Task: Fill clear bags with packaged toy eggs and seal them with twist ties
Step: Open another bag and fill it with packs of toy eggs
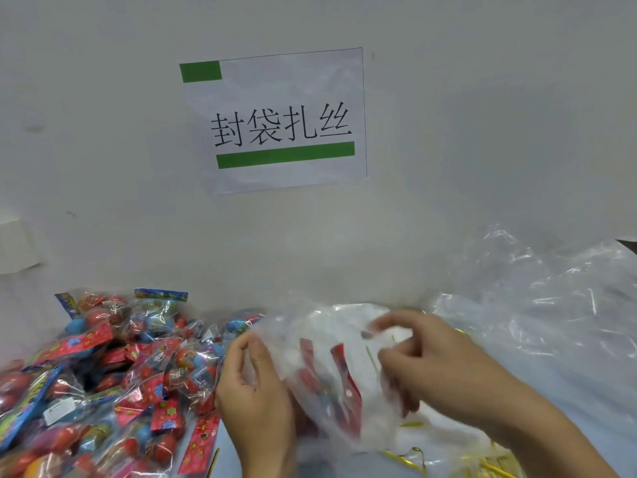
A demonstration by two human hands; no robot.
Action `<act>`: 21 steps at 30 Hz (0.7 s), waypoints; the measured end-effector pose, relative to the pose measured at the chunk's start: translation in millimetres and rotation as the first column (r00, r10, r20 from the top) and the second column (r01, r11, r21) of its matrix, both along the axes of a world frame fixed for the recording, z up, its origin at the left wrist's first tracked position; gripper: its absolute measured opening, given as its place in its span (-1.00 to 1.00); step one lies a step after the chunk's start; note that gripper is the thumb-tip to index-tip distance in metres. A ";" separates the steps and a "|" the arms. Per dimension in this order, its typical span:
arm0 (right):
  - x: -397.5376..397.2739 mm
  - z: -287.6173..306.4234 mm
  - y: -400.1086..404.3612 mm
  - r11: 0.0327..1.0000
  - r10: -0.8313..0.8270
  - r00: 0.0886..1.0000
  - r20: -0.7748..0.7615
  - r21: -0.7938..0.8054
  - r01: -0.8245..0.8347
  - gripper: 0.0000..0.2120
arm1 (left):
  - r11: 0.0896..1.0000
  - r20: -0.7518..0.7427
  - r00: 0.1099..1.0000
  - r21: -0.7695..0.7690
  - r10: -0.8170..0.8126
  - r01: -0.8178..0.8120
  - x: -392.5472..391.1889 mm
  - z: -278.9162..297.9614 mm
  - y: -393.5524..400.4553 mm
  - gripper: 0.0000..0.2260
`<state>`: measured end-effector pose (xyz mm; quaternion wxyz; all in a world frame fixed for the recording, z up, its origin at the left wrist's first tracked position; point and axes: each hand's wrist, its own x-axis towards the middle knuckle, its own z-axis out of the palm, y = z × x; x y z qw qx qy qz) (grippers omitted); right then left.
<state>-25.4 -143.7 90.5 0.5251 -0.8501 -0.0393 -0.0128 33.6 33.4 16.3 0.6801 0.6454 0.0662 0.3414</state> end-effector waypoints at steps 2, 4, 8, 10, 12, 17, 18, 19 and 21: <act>2.4 -1.9 2.0 0.991 -0.048 0.999 0.022 0.125 0.045 -0.62 | 0.993 -0.061 0.998 0.115 0.031 -0.024 0.8 -2.7 4.6 -0.73; 4.6 -9.8 5.1 0.992 -0.065 0.998 -0.005 0.110 0.065 -0.60 | 0.973 -0.047 0.997 0.226 0.060 -0.048 -0.1 -2.6 6.3 -0.63; 11.0 -12.6 4.4 0.936 -0.089 0.996 -0.027 0.340 0.093 -0.62 | 0.947 0.158 0.981 0.282 0.114 -0.156 -6.1 9.8 2.1 -0.68; 12.3 -17.8 2.1 0.936 -0.136 0.989 -0.059 0.319 0.148 -0.65 | 0.947 0.135 0.988 0.302 0.073 -0.111 -6.5 8.6 1.1 -0.71; 12.8 -22.0 0.5 0.947 -0.166 0.983 -0.074 0.266 0.180 -0.67 | 0.948 0.151 0.987 0.303 0.054 -0.098 -6.0 7.5 1.6 -0.75; 16.2 -26.6 -9.3 0.911 -0.276 0.955 -0.110 0.288 0.296 -0.72 | 0.935 0.040 0.996 0.350 -0.076 0.058 -5.6 4.9 -2.6 -0.74; 16.8 -29.2 -12.4 0.899 -0.315 0.941 -0.122 0.280 0.338 -0.74 | 0.930 0.010 0.995 0.356 -0.101 0.091 -4.8 3.2 -3.2 -0.74; 17.1 -30.8 -15.3 0.882 -0.352 0.927 -0.128 0.285 0.375 -0.75 | 0.925 -0.012 0.993 0.360 -0.121 0.118 -4.2 2.6 -3.6 -0.75; 16.7 -27.6 -23.4 0.852 -0.429 0.898 -0.104 0.285 0.440 -0.73 | 0.916 -0.041 0.986 0.366 -0.163 0.167 -3.5 3.9 -3.7 -0.77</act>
